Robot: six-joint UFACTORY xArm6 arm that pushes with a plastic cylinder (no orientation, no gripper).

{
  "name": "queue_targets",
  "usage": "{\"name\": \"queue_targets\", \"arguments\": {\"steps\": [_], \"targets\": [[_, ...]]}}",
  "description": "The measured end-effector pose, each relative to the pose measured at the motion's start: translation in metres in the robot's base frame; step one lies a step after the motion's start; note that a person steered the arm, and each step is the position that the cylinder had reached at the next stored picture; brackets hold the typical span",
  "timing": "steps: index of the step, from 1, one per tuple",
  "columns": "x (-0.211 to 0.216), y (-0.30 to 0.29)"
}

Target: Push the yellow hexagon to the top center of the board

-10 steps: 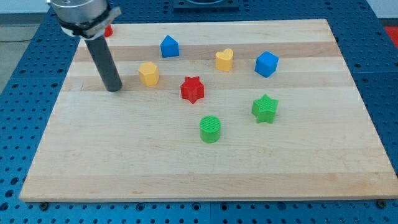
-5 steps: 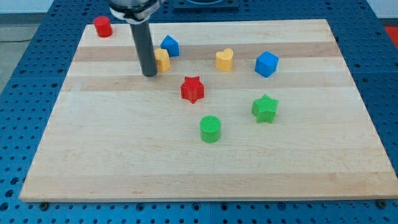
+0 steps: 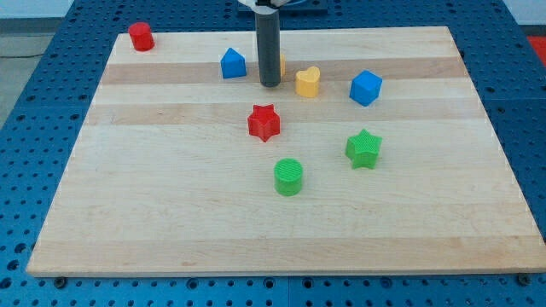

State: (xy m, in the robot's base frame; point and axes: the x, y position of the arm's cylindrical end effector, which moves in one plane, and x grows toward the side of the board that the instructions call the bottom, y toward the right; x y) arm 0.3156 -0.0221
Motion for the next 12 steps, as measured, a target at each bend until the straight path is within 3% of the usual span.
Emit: {"name": "queue_targets", "arguments": {"steps": [5, 8, 10, 12], "targets": [[-0.056, 0.021], [-0.054, 0.022], [-0.066, 0.072], [-0.081, 0.053]]}}
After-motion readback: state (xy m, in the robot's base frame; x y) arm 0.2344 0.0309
